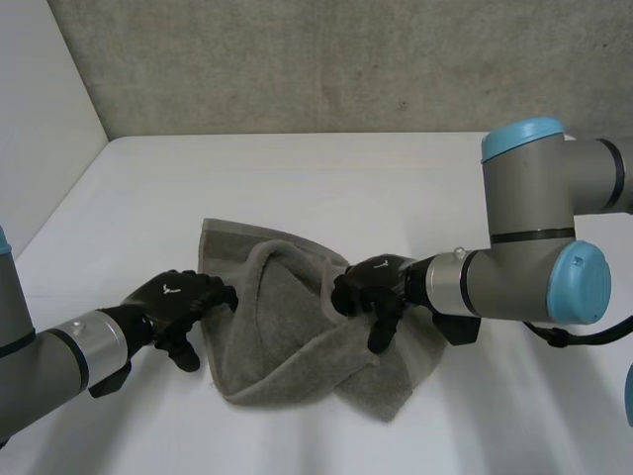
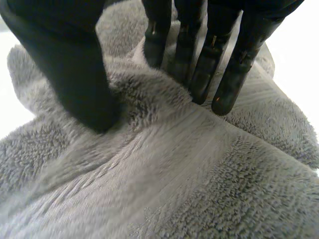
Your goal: Fold the laundry
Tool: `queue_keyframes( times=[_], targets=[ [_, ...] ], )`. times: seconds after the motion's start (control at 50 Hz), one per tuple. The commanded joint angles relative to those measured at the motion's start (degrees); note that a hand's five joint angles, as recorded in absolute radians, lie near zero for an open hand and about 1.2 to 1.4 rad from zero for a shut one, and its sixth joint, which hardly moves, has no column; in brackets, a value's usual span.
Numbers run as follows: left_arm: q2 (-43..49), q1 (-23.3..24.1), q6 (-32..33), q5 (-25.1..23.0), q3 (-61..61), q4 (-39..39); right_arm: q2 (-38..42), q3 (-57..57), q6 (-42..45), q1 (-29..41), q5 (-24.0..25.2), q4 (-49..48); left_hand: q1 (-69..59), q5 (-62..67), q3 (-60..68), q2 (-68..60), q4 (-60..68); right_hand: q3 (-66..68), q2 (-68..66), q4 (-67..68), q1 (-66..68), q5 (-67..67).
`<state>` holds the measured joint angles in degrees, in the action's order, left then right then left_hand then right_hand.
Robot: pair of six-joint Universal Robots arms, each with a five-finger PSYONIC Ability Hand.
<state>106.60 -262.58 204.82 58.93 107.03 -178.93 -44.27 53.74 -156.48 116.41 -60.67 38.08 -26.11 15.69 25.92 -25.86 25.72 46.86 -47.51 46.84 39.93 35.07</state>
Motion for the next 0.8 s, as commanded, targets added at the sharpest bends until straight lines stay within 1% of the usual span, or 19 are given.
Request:
queue_keyframes(
  times=[0.02, 0.08, 0.12, 0.14, 0.18, 0.2, 0.24, 0.26, 0.3, 0.44, 0.48, 0.58, 0.6, 0.62, 0.66, 0.68, 0.72, 0.8],
  targets=[
    [0.1, 0.3, -0.3, 0.0, -0.2, -1.0, -3.4, 0.0, 0.6, 0.5, -5.3, -2.1, -2.4, 2.9, 2.6, -2.7, 2.8, 33.1, -32.5, 33.2, 40.1, 34.9],
    [0.2, 0.9, -0.3, 0.0, -0.3, -2.7, -5.1, 0.8, 0.4, 0.4, -5.4, -3.3, -2.1, 2.5, 2.3, -2.3, 2.5, 33.1, -32.5, 33.2, 40.1, 34.9],
    [0.4, 1.4, -0.3, 0.0, -0.3, -3.9, -9.4, 3.5, -1.2, -0.2, -5.4, -5.7, -1.6, 2.0, 1.8, -1.8, 2.0, 33.1, -32.5, 33.2, 40.1, 34.9],
    [0.4, 1.4, -0.3, 0.0, -0.3, -3.9, -9.4, 3.6, -1.2, -0.2, -5.4, -5.7, -1.6, 2.0, 1.8, -1.8, 2.0, 33.1, -32.5, 33.2, 40.1, 34.9],
    [1.1, 2.4, -0.3, 0.0, -0.8, -4.8, -14.6, 7.4, -3.1, -0.4, -5.3, -8.7, 0.6, -0.2, -0.4, 0.3, -0.2, 33.1, -32.5, 33.2, 40.1, 34.9],
    [1.2, 2.4, -0.3, 0.0, -0.8, -4.9, -14.6, 7.4, -3.1, -0.4, -5.3, -8.7, 0.6, -0.2, -0.4, 0.3, -0.2, 33.1, -32.5, 33.2, 40.1, 34.9],
    [1.9, 3.4, -0.4, 0.0, -1.5, -6.1, -19.3, 11.1, -4.2, -0.4, -5.3, -11.4, 1.1, -0.7, -0.9, 0.8, -0.7, 33.1, -32.5, 33.2, 40.1, 34.9],
    [1.9, 3.4, -0.4, 0.0, -1.5, -6.1, -19.3, 11.1, -4.2, -0.4, -5.3, -11.4, 1.1, -0.7, -0.9, 0.8, -0.7, 33.1, -32.5, 33.2, 40.1, 34.9],
    [2.6, 3.7, -0.5, 0.0, -2.0, -6.9, -22.3, 13.9, -5.0, -0.4, -5.4, -12.7, 1.3, -0.8, -1.1, 1.0, -0.9, 33.1, -32.5, 33.2, 40.1, 34.9],
    [6.3, 6.3, -0.7, 0.2, -4.5, -8.7, -24.7, 17.6, -5.7, -0.7, -5.7, -13.5, 2.9, -2.5, -2.8, 2.7, -2.6, 33.1, -32.5, 33.2, 40.1, 34.9],
    [8.0, 7.6, -0.7, 0.4, -5.8, -8.7, -26.6, 19.2, -5.7, -2.0, -5.9, -13.7, 2.6, -2.2, -2.4, 2.4, -2.2, 33.1, -32.5, 33.2, 40.1, 34.9],
    [8.9, 8.3, -0.6, 0.5, -6.4, -8.7, -29.5, 21.1, -5.9, -4.9, -6.7, -17.3, 2.1, -1.7, -1.9, 1.9, -1.7, 33.1, -32.5, 33.2, 40.1, 34.9],
    [8.8, 8.4, -0.6, 0.5, -6.5, -8.7, -30.6, 21.7, -6.0, -5.8, -7.8, -19.2, 1.9, -1.5, -1.7, 1.7, -1.5, 33.1, -32.5, 33.2, 40.1, 34.9],
    [8.8, 8.4, -0.6, 0.5, -6.5, -8.7, -30.6, 21.8, -6.0, -5.8, -7.8, -19.2, 1.9, -1.5, -1.7, 1.7, -1.5, 33.1, -32.5, 33.2, 40.1, 34.9],
    [8.8, 8.5, -0.6, 0.5, -6.5, -8.6, -32.5, 22.9, -5.7, -7.2, -10.2, -21.7, 1.6, -1.2, -1.4, 1.4, -1.2, 33.1, -32.5, 33.2, 40.1, 34.9],
    [8.8, 8.5, -0.6, 0.5, -6.5, -8.6, -32.5, 22.9, -5.7, -7.2, -10.3, -21.7, 1.6, -1.2, -1.4, 1.4, -1.2, 33.1, -32.5, 33.2, 40.1, 34.9],
    [8.6, 8.6, -0.6, 0.6, -6.5, -8.5, -33.2, 23.6, -5.2, -8.0, -12.2, -23.0, 1.3, -0.8, -1.1, 1.0, -0.9, 33.1, -32.5, 33.2, 40.1, 34.9],
    [8.4, 8.6, -0.6, 0.7, -6.5, -8.5, -33.3, 23.7, -5.2, -8.0, -13.0, -23.1, 1.1, -0.7, -0.9, 0.8, -0.7, 33.1, -32.5, 33.2, 40.1, 34.9]
  ],
)
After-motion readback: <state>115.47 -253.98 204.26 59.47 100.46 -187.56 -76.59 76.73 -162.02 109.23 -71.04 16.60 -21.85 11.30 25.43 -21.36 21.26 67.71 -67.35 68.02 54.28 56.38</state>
